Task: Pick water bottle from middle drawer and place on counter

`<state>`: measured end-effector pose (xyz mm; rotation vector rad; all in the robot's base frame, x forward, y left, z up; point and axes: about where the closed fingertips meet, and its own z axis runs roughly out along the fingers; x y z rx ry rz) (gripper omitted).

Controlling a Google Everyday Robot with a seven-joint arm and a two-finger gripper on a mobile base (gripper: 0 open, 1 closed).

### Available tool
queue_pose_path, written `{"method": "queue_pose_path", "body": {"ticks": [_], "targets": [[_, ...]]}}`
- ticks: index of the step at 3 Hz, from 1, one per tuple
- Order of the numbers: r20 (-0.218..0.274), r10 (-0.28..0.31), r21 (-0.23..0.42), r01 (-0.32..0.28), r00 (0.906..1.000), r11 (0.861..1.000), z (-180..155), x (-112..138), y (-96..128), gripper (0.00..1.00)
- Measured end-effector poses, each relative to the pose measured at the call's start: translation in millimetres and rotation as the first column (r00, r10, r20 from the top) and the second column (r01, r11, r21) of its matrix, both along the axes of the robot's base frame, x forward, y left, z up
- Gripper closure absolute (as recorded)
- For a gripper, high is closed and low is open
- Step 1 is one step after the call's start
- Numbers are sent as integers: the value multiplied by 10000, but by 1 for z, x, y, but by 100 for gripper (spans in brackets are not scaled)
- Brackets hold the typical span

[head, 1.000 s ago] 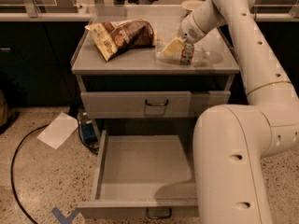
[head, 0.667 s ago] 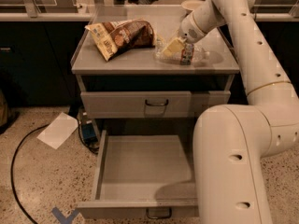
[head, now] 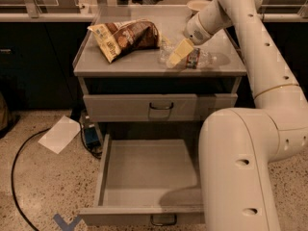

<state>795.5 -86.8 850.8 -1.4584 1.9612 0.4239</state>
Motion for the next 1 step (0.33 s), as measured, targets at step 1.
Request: {"method": "queue_pose_path", "body": {"ticks": [1], "targets": [[0,0,0,0,10000,10000,0,0,0,0]]}}
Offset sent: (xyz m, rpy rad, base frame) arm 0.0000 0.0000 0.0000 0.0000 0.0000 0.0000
